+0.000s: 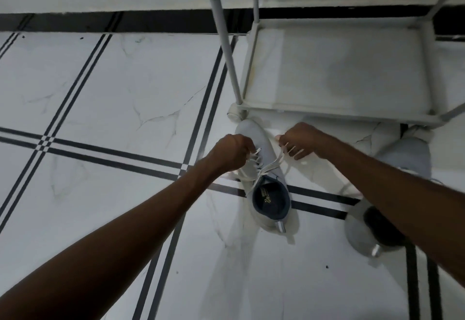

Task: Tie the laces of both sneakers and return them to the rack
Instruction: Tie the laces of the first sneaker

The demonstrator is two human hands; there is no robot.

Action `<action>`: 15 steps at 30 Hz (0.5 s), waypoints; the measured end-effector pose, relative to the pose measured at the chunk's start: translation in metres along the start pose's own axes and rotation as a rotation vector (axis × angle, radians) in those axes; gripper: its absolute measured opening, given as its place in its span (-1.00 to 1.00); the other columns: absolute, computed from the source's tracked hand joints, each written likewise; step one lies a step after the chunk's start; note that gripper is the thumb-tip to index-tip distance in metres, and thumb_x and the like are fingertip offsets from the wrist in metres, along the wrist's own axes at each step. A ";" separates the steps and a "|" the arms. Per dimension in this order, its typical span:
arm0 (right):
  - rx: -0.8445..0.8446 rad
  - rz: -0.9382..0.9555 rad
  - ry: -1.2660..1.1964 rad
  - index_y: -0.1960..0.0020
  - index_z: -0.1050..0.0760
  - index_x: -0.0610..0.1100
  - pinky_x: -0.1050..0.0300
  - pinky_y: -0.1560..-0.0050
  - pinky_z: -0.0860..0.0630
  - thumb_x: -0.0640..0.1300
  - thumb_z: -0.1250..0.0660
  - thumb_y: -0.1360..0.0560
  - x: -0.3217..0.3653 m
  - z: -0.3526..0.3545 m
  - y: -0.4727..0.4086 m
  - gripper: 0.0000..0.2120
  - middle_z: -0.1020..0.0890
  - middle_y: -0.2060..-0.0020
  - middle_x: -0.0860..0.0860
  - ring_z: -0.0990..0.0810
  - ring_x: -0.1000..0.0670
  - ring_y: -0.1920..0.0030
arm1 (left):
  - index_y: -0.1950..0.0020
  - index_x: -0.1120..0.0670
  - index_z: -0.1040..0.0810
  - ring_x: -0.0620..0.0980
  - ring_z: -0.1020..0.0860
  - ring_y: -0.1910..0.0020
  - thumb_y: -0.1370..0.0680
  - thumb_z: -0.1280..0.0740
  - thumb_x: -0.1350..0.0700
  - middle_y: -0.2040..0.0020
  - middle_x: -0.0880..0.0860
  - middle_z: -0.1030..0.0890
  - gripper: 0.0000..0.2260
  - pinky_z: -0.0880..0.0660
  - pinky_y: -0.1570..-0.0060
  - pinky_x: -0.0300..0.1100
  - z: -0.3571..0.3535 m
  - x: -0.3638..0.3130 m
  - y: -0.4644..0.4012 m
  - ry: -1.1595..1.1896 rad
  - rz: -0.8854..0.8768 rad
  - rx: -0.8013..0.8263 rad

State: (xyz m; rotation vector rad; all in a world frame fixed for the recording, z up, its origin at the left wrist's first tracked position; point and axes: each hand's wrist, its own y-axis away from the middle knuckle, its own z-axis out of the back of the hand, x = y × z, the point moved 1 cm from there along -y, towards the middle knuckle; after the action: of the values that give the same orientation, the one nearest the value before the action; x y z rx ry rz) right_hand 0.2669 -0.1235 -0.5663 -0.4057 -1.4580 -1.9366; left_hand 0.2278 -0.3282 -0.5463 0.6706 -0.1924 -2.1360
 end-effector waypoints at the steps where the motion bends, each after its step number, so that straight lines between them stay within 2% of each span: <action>1: 0.030 0.021 0.100 -0.01 -0.63 -0.32 -0.08 -0.03 -0.64 -0.01 -0.40 -0.51 0.005 0.009 0.006 -0.66 -0.69 0.15 -0.21 -0.64 -0.12 0.21 | -0.10 0.12 -0.69 0.07 -0.65 -0.05 -0.50 -0.32 0.30 -0.08 0.07 -0.71 -0.76 -0.51 -0.04 -0.20 0.003 -0.011 -0.007 0.025 -0.012 -0.021; 4: 0.085 0.072 0.260 -0.07 -0.60 -0.31 -0.08 -0.05 -0.64 -0.03 -0.36 -0.54 0.007 0.043 0.027 -0.67 -0.70 0.05 -0.21 -0.66 -0.14 0.15 | -0.08 0.13 -0.70 0.05 -0.64 -0.05 -0.53 -0.32 0.28 -0.07 0.08 -0.71 -0.78 -0.51 -0.05 -0.21 0.007 -0.053 -0.026 0.095 -0.060 -0.003; 8: 0.041 0.101 0.329 -0.04 -0.62 -0.22 0.02 0.10 -0.68 -0.06 -0.35 -0.55 -0.030 0.101 0.064 -0.77 -0.72 0.11 -0.13 -0.72 -0.10 0.14 | -0.09 0.16 -0.68 0.06 -0.66 0.00 -0.54 -0.30 0.27 -0.02 0.12 -0.71 -0.79 -0.46 0.06 -0.30 -0.005 -0.115 -0.046 0.203 -0.095 0.125; 10: -0.035 0.096 0.338 0.02 -0.64 -0.19 0.07 0.16 -0.67 -0.07 -0.37 -0.53 -0.065 0.129 0.086 -0.81 -0.73 0.18 -0.08 -0.71 -0.04 0.21 | -0.09 0.16 -0.68 0.07 -0.68 0.09 -0.54 -0.31 0.25 0.03 0.12 -0.71 -0.81 -0.52 0.09 -0.28 -0.021 -0.145 -0.052 0.256 -0.118 0.212; 12: -0.136 0.124 0.446 0.10 -0.65 -0.14 0.14 0.16 -0.61 -0.05 -0.38 -0.52 -0.099 0.148 0.110 -0.83 -0.71 0.24 0.05 -0.69 0.02 0.22 | -0.10 0.15 -0.67 0.05 -0.68 0.18 -0.53 -0.35 0.20 0.11 0.09 -0.69 -0.82 -0.62 0.05 -0.15 -0.040 -0.172 -0.056 0.312 -0.141 0.306; 13: -0.186 0.132 0.509 0.12 -0.65 -0.09 0.17 0.14 -0.55 -0.02 -0.38 -0.50 -0.117 0.153 0.120 -0.85 -0.68 0.25 0.12 -0.66 0.05 0.19 | -0.11 0.14 -0.65 0.05 -0.68 0.17 -0.53 -0.38 0.15 0.12 0.07 -0.68 -0.81 -0.63 0.03 -0.10 -0.051 -0.185 -0.058 0.327 -0.156 0.353; 15: -0.299 0.125 0.519 0.12 -0.63 0.02 0.18 0.11 -0.49 0.06 -0.42 -0.45 -0.153 0.157 0.138 -0.87 -0.66 0.22 0.17 -0.64 0.09 0.13 | -0.19 0.11 -0.59 0.07 -0.68 0.08 -0.49 -0.45 0.01 0.01 0.07 -0.69 -0.68 -0.61 0.00 -0.12 -0.073 -0.209 -0.060 0.300 -0.198 0.426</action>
State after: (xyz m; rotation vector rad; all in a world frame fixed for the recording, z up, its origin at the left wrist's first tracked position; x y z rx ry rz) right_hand 0.4480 0.0517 -0.5080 -0.1036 -0.7995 -1.9700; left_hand 0.3250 -0.1207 -0.5476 1.2938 -0.4381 -2.1650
